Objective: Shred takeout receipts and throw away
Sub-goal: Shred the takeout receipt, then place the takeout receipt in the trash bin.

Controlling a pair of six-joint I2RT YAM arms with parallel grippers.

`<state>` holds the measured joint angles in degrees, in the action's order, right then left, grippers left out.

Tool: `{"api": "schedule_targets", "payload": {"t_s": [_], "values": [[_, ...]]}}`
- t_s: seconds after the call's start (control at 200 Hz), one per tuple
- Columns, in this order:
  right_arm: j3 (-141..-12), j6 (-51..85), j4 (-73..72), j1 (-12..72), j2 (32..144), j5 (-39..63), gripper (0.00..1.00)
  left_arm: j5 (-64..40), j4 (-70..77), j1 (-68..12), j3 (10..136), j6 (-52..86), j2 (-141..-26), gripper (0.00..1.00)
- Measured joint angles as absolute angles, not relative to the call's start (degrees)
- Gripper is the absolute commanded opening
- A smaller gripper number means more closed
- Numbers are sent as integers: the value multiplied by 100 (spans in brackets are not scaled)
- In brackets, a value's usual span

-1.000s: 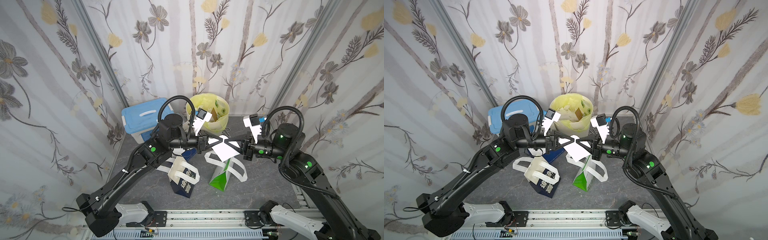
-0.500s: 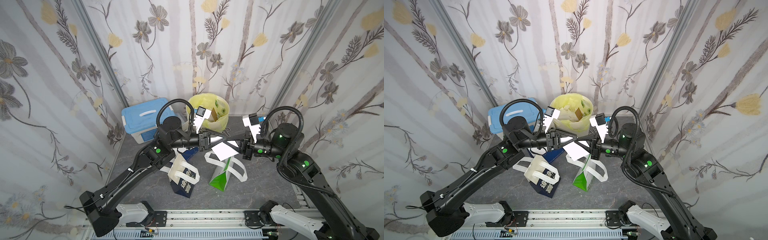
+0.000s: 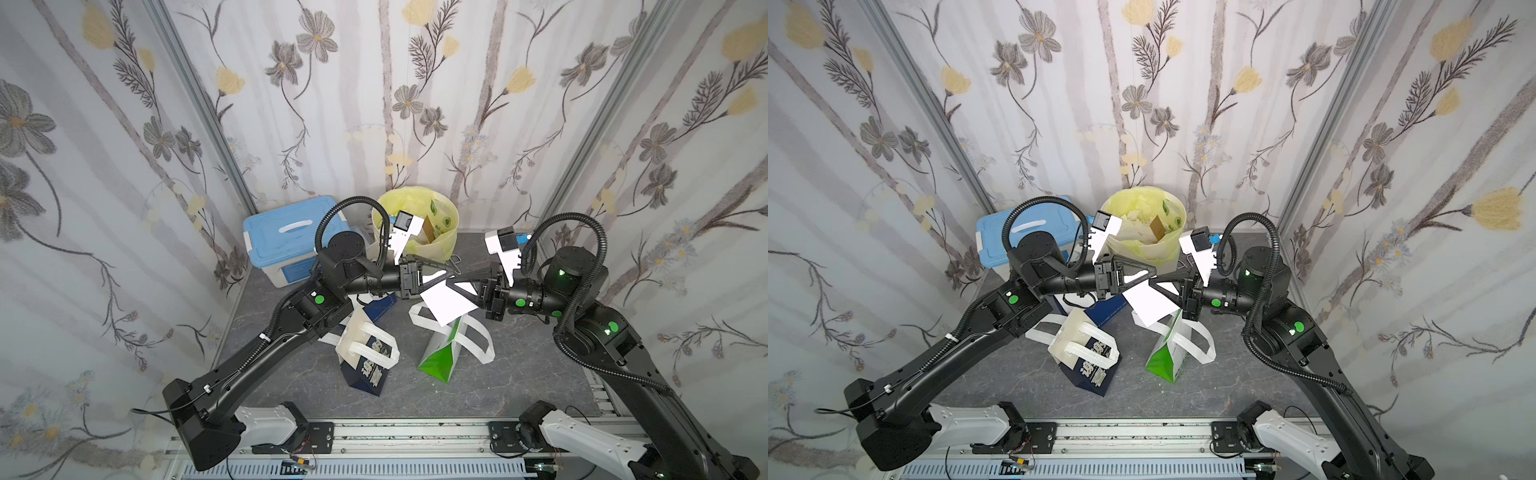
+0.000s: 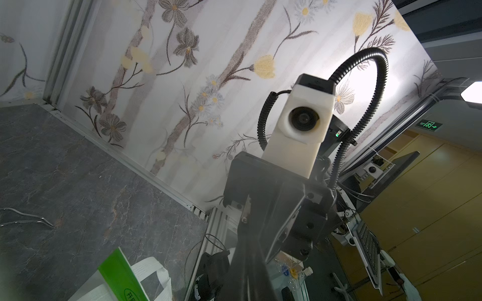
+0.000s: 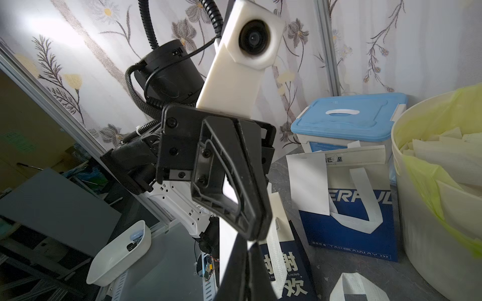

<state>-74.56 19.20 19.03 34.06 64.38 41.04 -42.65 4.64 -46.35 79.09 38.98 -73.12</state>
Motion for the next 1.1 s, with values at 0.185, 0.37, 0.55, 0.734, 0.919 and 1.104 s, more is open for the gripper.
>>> {"api": "schedule_targets", "payload": {"t_s": [0.185, 0.37, 0.55, 0.734, 0.919, 1.104], "values": [[-7463, 1778, 1938, 3420, 6438, 3905, 0, -3913, 198, -4652, 8001, 3905, -7301, 0], [-7629, 843, 1940, 3874, 6254, 2888, 0, -2928, -517, -4838, 8418, 4477, -7470, 0], [-7640, -429, 1634, 4517, 6025, 1767, 0, -1973, -1562, -4945, 8866, 4969, -7725, 0], [-7260, -663, 829, 4574, 5638, 1564, 0, -1199, -2303, -4869, 8995, 4971, -7881, 0], [-7102, -454, 43, 4456, 5725, 799, 0, -801, -2670, -4578, 9303, 4711, -8110, 0], [-7682, 75, -198, 3524, 6987, 148, 0, -537, -2720, -4274, 9515, 4309, -8123, 0]]}}
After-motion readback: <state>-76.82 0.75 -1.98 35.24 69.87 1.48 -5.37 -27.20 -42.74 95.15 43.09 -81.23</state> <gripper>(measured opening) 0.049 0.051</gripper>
